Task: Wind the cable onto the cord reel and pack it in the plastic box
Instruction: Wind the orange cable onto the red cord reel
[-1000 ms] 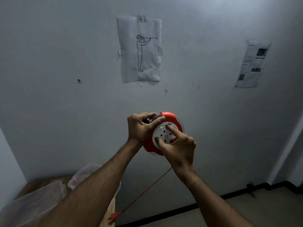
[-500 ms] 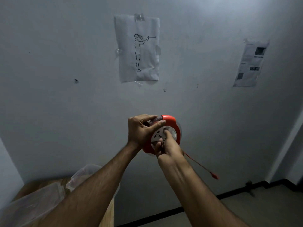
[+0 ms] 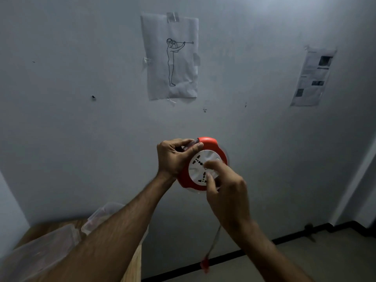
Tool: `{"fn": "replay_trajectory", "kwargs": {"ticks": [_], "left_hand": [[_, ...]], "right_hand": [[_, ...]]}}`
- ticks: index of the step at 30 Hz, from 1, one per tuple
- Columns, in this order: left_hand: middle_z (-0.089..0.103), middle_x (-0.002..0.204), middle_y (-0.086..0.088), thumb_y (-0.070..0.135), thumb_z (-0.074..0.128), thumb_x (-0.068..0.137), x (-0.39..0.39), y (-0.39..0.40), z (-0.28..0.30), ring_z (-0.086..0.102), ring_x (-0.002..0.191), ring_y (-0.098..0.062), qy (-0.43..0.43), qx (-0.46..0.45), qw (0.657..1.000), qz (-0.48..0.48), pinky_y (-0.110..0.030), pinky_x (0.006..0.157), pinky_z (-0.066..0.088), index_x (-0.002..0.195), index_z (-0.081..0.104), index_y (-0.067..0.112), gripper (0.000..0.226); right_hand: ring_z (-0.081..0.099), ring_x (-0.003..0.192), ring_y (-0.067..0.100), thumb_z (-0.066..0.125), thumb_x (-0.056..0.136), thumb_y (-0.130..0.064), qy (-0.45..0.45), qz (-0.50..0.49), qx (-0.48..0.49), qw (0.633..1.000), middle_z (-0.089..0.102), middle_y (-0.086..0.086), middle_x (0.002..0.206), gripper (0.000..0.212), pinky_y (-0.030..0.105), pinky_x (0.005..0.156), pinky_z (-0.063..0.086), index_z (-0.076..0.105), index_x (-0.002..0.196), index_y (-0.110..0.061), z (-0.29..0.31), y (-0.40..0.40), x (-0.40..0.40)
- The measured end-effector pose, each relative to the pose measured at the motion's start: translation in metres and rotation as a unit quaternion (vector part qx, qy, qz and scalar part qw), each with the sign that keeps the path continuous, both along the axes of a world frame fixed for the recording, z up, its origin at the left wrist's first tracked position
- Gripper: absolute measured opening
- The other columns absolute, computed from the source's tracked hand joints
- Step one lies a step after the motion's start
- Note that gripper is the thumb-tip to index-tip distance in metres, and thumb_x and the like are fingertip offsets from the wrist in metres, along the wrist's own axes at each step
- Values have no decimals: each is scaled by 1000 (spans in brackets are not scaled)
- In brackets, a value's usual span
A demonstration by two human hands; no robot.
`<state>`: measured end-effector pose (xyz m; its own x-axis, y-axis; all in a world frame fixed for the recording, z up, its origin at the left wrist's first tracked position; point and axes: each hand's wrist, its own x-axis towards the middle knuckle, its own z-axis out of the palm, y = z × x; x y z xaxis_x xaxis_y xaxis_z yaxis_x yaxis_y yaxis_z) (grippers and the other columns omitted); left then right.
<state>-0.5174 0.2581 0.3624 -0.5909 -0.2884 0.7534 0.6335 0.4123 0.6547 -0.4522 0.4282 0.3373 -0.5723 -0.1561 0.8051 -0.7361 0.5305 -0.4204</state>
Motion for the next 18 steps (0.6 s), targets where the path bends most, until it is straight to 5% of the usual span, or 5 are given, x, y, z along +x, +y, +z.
{"fn": "replay_trajectory", "kwargs": {"ticks": [3, 7, 13, 18], "left_hand": [[80, 90, -6, 25, 89, 78, 0, 1, 2, 77, 76, -12, -1, -21, 1000, -11, -35, 65, 65, 99, 81, 4, 31], [80, 91, -6, 25, 89, 78, 0, 6, 5, 78, 77, -13, -6, -26, 999, -23, -37, 65, 65, 99, 81, 4, 31], [81, 91, -7, 23, 89, 78, 3, 5, 5, 78, 77, -15, -18, -34, 999, -29, -41, 66, 65, 99, 82, 4, 29], [80, 92, -7, 23, 88, 78, 8, 2, 9, 78, 77, -12, -12, -34, 999, -27, -36, 66, 65, 100, 81, 4, 30]], "right_hand": [[75, 81, 39, 59, 85, 1, 100, -75, 273, 954, 54, 28, 140, 50, 35, 56, 64, 61, 132, -17, -6, 13, -15], [72, 89, 43, 78, 78, -5, 92, -114, 386, 911, 39, 35, 150, 72, 38, 53, 63, 54, 144, -23, -4, 23, -24], [73, 76, 47, 84, 73, -17, 184, -109, 445, 870, 62, 39, 120, 52, 46, 51, 62, 72, 124, -17, 15, 23, -33], [74, 70, 41, 88, 73, -23, 242, -101, 399, 879, 68, 37, 110, 47, 42, 50, 61, 76, 119, -20, 14, 21, -40]]}}
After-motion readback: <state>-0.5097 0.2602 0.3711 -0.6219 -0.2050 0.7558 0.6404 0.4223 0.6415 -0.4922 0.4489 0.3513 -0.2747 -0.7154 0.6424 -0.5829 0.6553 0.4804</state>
